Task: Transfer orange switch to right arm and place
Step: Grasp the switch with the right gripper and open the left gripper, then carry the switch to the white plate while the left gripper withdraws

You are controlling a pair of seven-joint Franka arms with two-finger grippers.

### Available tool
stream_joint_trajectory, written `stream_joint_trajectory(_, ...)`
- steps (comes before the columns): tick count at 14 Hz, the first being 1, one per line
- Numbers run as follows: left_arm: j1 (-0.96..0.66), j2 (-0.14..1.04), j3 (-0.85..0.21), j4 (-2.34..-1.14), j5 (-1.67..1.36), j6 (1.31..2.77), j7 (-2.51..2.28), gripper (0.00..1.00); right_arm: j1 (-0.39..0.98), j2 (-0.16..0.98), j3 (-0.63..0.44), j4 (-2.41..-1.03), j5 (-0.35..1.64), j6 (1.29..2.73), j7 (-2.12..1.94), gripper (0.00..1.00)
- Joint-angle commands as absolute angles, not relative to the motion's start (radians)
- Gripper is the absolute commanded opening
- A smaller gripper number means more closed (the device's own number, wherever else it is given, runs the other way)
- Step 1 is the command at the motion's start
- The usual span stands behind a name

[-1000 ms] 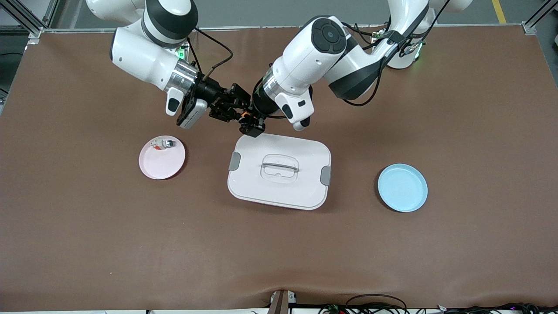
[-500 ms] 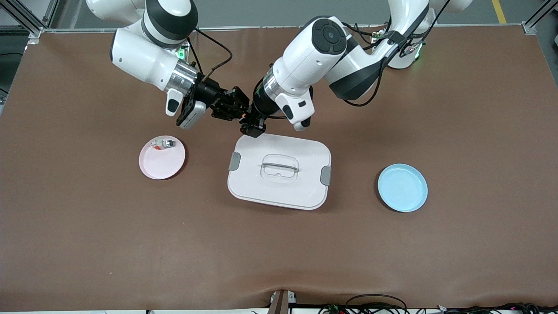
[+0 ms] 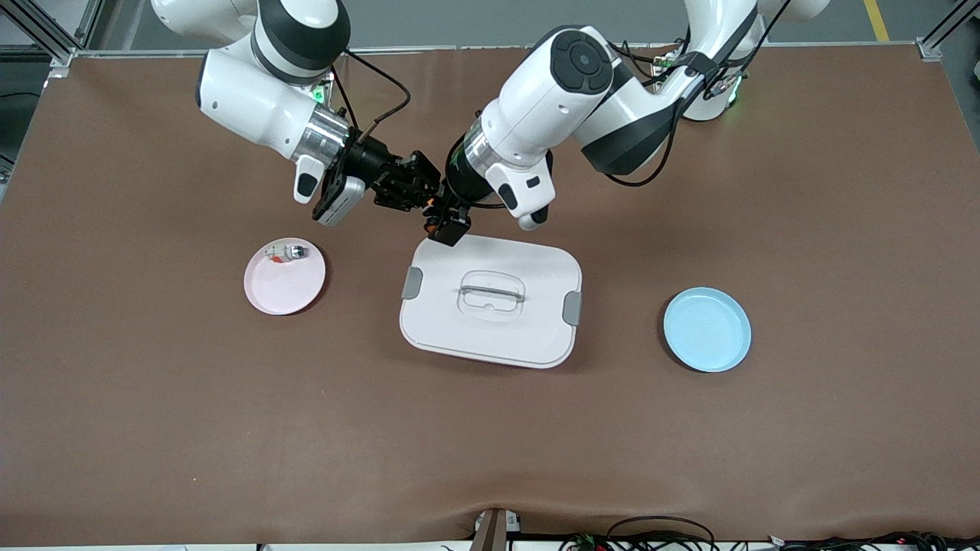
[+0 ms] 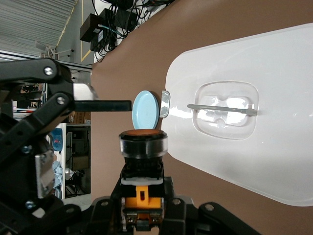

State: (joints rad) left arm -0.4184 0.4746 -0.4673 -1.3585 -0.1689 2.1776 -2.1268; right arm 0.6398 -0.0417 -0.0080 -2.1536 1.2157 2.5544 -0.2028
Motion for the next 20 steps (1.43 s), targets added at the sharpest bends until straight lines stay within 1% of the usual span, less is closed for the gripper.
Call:
stream_joint_trajectory(1,-0.413,0.465,-0.463,-1.325,-0.121,2.109,-2.085,1.00,0.649,-0.022,-0.018,-2.123,1.182,2.553,-0.233,0.00)
stream_joint_trajectory(4,-0.371,0.445,-0.466,-1.325,-0.089,2.053,-1.979,1.00,0.608,-0.017,-0.026,-2.126,0.903,2.524,-0.374,0.00)
stream_joint_trajectory(8,-0.301,0.400,-0.465,-1.327,-0.013,1.967,-1.746,1.00,0.526,-0.021,-0.026,-2.123,0.530,2.375,-0.513,0.00)
stream_joint_trajectory(11,-0.241,0.367,-0.463,-1.331,0.049,1.884,-1.535,1.00,0.470,-0.020,-0.026,-2.125,0.335,2.277,-0.673,0.00)
stream_joint_trajectory(13,-0.171,0.344,-0.465,-1.335,0.049,1.815,-1.363,1.00,0.453,-0.017,-0.026,-2.134,0.195,2.266,-0.713,0.00)
stream_joint_trajectory(15,-0.102,0.321,-0.463,-1.336,0.049,1.744,-1.176,1.00,0.439,-0.002,-0.026,-2.138,0.128,2.234,-0.757,0.00)
stream_joint_trajectory(20,0.064,0.281,-0.465,-1.347,0.075,1.637,-0.760,1.00,0.339,0.032,-0.026,-2.177,0.118,2.261,-1.032,0.00)
